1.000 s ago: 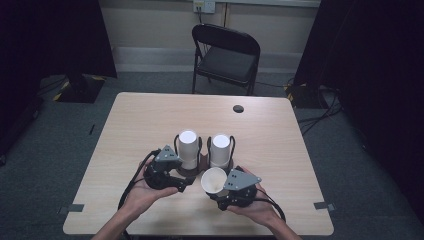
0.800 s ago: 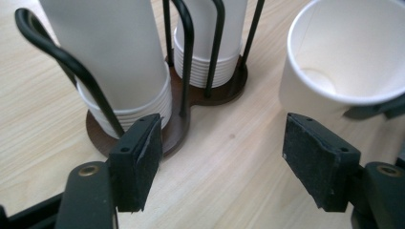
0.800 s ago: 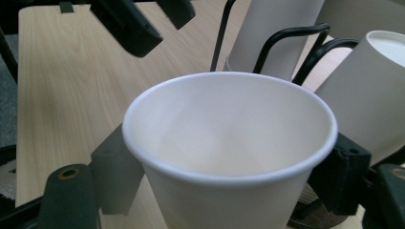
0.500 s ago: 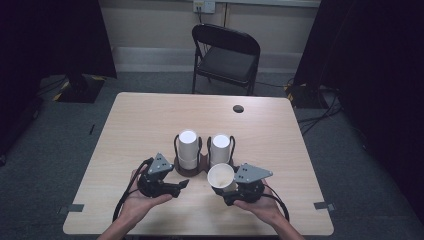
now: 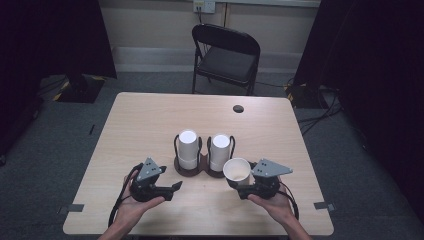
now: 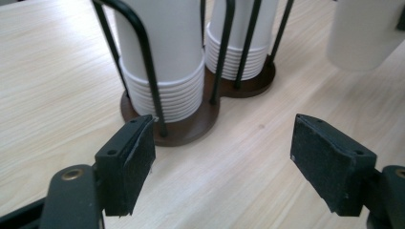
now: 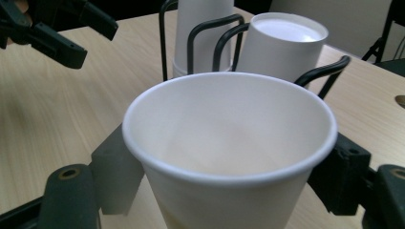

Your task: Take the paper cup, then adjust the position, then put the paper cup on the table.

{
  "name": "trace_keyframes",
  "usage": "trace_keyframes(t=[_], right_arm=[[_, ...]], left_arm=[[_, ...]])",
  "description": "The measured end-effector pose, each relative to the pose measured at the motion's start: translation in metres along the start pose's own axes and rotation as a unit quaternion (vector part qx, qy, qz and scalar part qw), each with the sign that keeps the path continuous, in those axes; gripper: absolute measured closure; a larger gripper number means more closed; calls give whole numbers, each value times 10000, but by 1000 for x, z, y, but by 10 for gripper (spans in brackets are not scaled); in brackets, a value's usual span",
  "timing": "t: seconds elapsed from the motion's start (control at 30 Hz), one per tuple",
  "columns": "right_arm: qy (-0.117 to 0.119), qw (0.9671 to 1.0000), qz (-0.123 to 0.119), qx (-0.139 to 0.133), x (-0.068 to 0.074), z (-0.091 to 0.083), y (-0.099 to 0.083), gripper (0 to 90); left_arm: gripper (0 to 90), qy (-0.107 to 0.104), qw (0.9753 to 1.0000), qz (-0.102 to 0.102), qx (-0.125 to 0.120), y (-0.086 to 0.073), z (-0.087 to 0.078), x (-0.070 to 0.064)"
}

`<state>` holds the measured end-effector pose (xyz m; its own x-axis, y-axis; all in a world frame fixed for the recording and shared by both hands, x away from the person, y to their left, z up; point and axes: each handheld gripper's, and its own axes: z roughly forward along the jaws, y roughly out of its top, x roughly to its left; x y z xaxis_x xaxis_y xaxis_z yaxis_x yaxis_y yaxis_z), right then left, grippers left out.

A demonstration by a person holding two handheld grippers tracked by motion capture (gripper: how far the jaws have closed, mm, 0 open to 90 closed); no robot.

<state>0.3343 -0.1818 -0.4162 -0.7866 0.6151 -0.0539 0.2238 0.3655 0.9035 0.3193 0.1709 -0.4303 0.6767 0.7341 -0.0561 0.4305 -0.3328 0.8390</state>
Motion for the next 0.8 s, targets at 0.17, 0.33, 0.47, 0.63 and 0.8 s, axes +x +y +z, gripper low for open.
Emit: trace_keyframes(t=[0.17,0.33,0.47,0.63,0.8], right_arm=[[-169,9998,121,-68,-9,-7,0,230],[-385,9989,270,-11,-21,-9,-6,229],[-619,9975,349,-14,-33,-11,-8,230],[-864,9950,489,56,-47,-14,-6,229],[-1003,9933,569,1,-57,-12,-1,229]], left_arm=[[204,57,9999,121,-108,-6,2,2],[188,185,9993,-53,-328,-8,3,4],[187,432,9988,-159,-188,-12,0,4],[193,310,9988,-167,-333,-11,-6,7],[195,344,9986,-177,-359,-11,-9,7]])
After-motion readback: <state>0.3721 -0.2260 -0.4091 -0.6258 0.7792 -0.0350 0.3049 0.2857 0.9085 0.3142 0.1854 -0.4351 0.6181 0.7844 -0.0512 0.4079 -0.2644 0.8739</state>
